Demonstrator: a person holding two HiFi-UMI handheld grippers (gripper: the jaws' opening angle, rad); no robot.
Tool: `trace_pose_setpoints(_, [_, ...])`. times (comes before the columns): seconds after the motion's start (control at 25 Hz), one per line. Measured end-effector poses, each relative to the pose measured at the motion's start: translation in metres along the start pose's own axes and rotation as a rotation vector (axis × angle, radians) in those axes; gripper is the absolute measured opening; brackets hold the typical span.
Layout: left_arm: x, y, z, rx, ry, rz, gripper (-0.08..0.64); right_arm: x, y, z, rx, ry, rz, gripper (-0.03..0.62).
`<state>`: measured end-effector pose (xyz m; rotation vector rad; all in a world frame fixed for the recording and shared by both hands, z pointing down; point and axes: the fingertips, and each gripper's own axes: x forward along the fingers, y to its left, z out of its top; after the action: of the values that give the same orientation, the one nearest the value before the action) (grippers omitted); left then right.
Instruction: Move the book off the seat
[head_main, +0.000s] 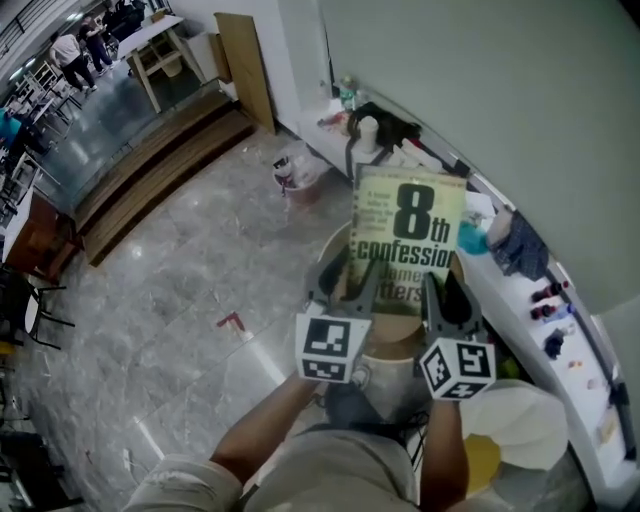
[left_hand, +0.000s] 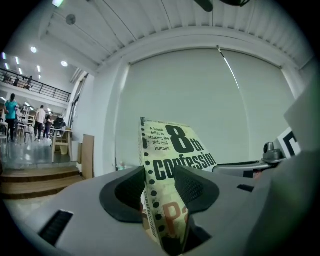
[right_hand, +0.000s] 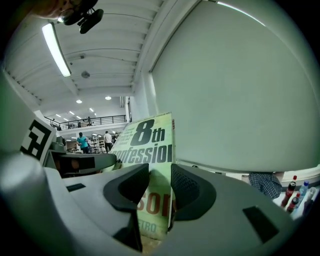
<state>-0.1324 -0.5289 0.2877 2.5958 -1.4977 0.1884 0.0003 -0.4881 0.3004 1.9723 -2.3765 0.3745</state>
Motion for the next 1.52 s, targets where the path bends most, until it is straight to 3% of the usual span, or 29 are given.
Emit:
trace_pose_setpoints(0.44, [0.068, 0.01, -0.043, -0.008, 0.125, -0.033, 0.193, 0.052, -0.038, -0.044, 0.095, 0.09, -0.024, 0.144])
trace_pose_setpoints(0.8, [0.114, 0.004, -0.102, -0.013, 0.248, -0.12, 0.193, 0.074, -0.072, -0.1, 0.133, 0.169, -0.12, 0.144])
trace_pose_setpoints(1.12, [0.146, 0.008, -0.191, -0.043, 0.383, -0.18, 0.193, 0.091, -0.09, -0.184, 0.189, 0.284, -0.197, 0.144])
trace_pose_setpoints(1.52, [0.163, 0.02, -0.358, -0.091, 0.541, -0.203, 0.193, 0.107, -0.101, -0.343, 0.25, 0.408, -0.256, 0.144])
